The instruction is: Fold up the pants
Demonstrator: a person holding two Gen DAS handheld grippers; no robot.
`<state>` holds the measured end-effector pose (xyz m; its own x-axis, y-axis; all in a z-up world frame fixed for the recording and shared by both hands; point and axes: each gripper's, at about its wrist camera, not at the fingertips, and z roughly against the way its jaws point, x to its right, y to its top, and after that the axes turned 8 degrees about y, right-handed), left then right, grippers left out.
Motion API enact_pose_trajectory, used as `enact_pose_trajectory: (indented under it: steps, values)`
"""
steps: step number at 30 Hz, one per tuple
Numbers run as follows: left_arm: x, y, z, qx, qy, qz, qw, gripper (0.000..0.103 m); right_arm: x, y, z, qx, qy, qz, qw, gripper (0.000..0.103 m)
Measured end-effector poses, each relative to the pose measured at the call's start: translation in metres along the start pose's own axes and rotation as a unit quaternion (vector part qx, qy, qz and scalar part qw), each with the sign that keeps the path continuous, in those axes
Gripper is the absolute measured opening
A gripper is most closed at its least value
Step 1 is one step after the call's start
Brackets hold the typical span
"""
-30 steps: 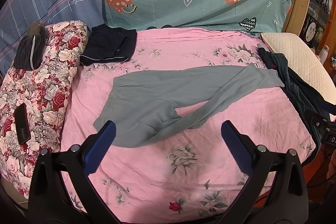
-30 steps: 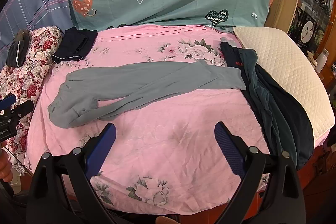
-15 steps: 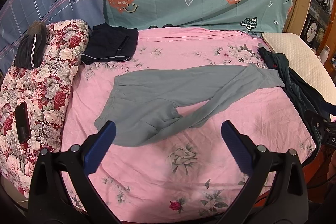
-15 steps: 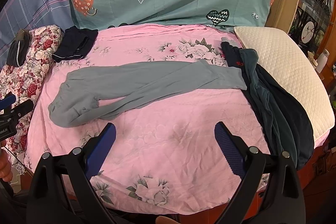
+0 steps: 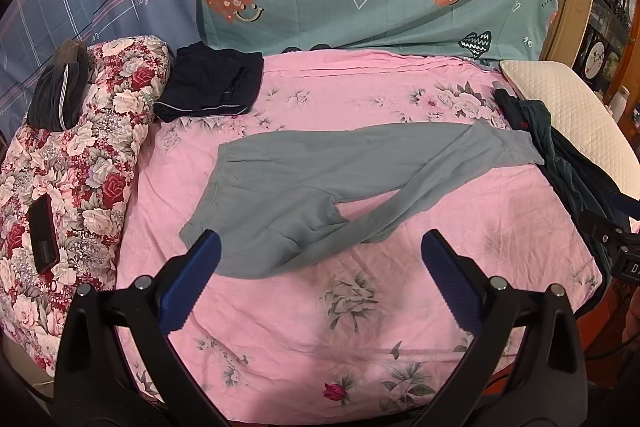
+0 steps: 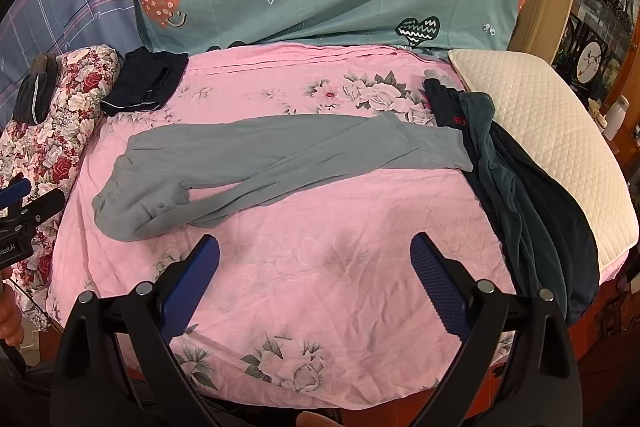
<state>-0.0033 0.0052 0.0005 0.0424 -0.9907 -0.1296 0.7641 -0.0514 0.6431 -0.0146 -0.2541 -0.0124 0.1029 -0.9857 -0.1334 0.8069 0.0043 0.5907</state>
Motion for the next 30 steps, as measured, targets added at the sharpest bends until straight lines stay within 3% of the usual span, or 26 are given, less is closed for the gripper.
enact_pose_trajectory:
  steps: [30]
  values:
    - [0.007,0.004,-0.012,-0.011,-0.007,-0.006,0.9999,0.101,0.005,0.002,-0.006,-0.011,-0.008,-0.006,1.000,0.096]
